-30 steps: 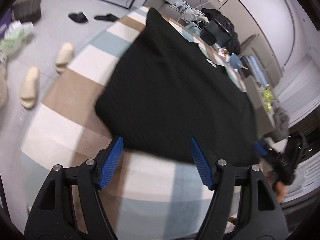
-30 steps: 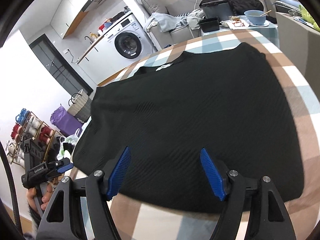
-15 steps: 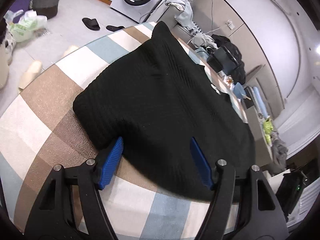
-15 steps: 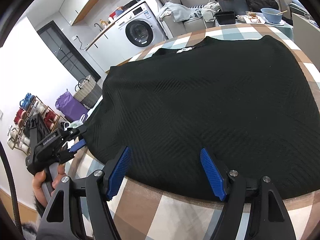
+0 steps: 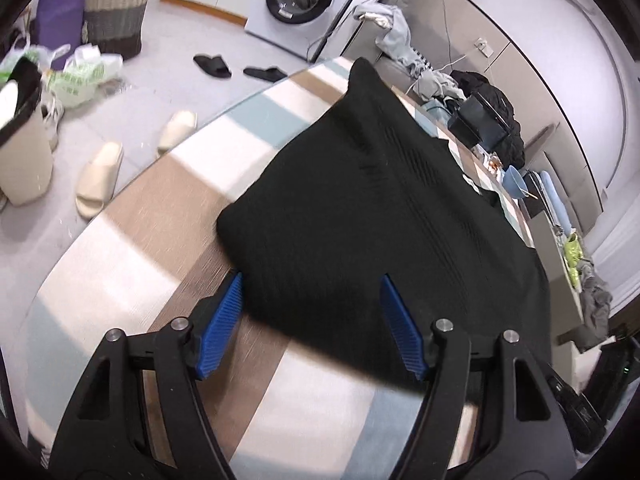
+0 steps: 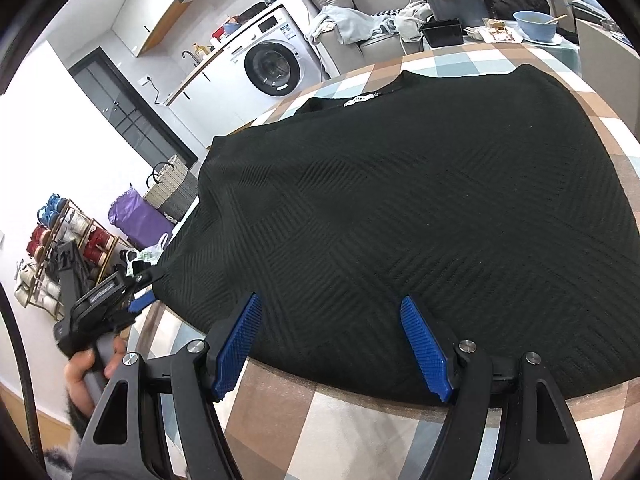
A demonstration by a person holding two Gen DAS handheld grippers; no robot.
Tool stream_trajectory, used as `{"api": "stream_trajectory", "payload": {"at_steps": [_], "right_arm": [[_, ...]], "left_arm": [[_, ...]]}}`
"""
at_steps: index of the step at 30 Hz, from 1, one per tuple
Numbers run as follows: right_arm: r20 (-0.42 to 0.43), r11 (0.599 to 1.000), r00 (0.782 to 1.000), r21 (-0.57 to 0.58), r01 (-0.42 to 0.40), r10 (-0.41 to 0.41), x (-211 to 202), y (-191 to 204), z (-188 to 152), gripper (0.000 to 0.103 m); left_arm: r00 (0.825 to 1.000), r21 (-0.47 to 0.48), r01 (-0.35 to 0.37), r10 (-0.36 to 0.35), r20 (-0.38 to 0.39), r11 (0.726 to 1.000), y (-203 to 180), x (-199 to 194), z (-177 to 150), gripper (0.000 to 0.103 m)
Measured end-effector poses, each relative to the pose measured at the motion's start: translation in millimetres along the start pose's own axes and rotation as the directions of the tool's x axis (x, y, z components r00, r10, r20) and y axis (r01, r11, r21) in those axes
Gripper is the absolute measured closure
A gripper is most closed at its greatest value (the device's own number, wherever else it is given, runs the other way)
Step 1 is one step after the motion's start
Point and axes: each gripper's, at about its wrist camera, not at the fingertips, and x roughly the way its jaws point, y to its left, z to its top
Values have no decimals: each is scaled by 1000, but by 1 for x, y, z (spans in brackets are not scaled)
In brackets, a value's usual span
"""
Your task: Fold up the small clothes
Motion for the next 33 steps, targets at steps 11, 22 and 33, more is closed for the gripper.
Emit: {"api": "stream_trajectory", "payload": {"at_steps": [11,22,33], "right_arm": [[-7,1000,1000,-9,13,-13,8,3,4,29],[-20,1000,1000,-26,4,-4,8,6,1,29],[63,1000,998,9,27,-28,-21,-16,13,29]], "left_arm": [[1000,108,0,-3,26,994,-28,21,6,83],[996,130,-21,9,92,991,-18,-12,2,83],[957,518,41,-184,226,854,-161,-51,9,85]]}}
